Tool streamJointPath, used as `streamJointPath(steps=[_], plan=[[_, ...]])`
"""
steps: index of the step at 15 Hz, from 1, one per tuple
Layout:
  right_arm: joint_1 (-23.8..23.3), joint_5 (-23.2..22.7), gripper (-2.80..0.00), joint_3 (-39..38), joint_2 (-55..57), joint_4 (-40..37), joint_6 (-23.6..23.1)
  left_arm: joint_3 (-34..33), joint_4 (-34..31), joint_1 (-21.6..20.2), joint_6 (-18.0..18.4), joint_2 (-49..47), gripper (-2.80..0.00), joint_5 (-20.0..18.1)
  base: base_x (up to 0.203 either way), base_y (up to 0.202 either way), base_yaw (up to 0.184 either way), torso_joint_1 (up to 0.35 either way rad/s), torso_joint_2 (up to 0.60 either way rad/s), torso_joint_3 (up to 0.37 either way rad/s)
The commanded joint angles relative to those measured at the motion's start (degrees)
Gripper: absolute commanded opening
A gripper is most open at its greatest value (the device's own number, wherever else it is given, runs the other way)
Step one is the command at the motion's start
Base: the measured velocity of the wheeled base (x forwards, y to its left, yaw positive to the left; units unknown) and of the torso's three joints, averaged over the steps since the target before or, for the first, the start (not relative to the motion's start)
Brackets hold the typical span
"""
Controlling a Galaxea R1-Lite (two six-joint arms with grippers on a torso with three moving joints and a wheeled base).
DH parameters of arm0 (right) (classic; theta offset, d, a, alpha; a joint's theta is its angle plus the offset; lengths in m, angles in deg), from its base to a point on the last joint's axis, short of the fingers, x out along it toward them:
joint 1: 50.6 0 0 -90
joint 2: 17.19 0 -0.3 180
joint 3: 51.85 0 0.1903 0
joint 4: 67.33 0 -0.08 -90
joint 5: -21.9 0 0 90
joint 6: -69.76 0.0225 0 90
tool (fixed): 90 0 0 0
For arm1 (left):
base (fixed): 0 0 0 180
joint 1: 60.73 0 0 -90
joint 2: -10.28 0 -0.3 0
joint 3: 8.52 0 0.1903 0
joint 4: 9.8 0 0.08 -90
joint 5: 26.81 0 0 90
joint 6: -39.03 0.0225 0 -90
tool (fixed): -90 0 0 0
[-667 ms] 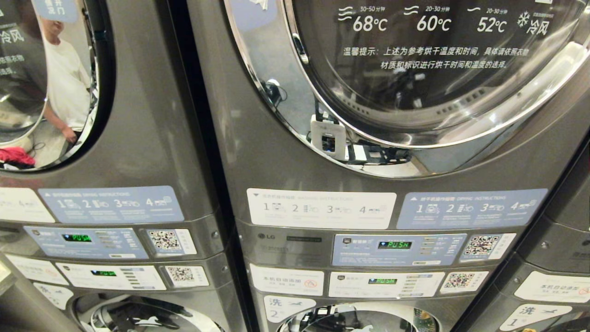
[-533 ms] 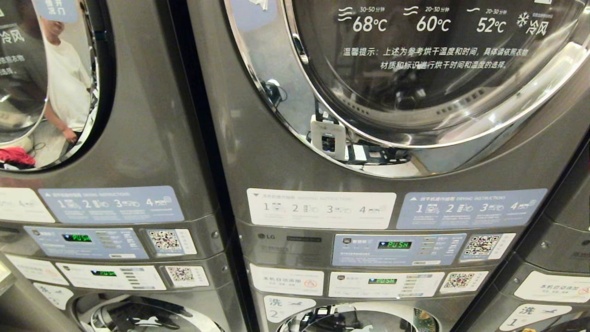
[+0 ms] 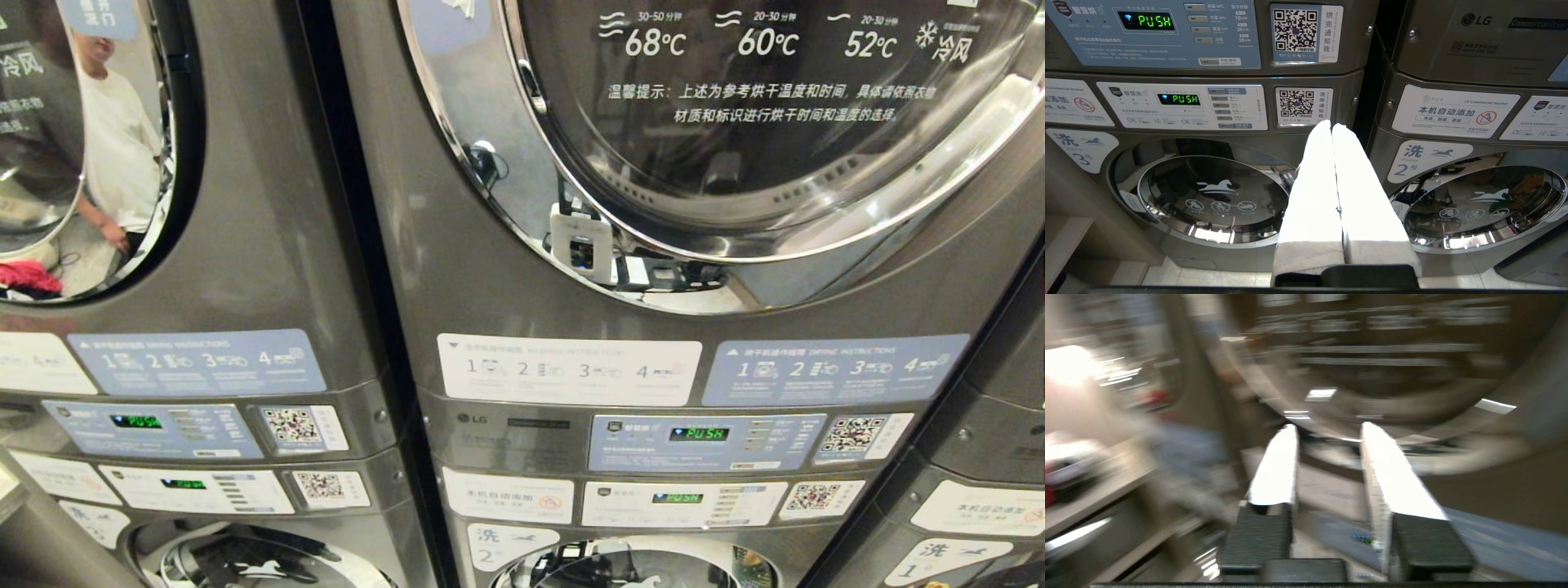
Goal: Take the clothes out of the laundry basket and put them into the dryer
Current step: Open the dryer
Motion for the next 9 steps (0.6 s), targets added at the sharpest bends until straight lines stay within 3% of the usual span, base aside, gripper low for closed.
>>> streamJointPath(steps=[1, 3, 5, 8, 9], plan=[[6.2, -8.8, 0.00, 7.1, 11.3, -1.8, 1.3, 0.0, -0.1, 0.0, 0.0, 0.0, -2.80, 0.0, 0.000, 0.000, 0.000, 0.000, 0.00, 0.000], [11.6, -12.0, 0.00, 13.3, 16.2, -3.6, 2.5, 0.0, -0.1, 0.0, 0.0, 0.0, -2.80, 0.0, 0.000, 0.000, 0.000, 0.000, 0.00, 0.000], [17.2, -12.8, 0.00, 15.0, 18.2, -4.4, 0.7, 0.0, -0.1, 0.0, 0.0, 0.0, -2.80, 0.0, 0.000, 0.000, 0.000, 0.000, 0.00, 0.000], [19.8, -10.0, 0.00, 14.8, 23.4, -4.5, -15.6, 0.0, -0.1, 0.0, 0.0, 0.0, -2.80, 0.0, 0.000, 0.000, 0.000, 0.000, 0.00, 0.000], [20.9, -9.4, 0.00, 15.1, 25.1, -4.4, -17.3, 0.0, -0.1, 0.0, 0.0, 0.0, -2.80, 0.0, 0.000, 0.000, 0.000, 0.000, 0.00, 0.000]])
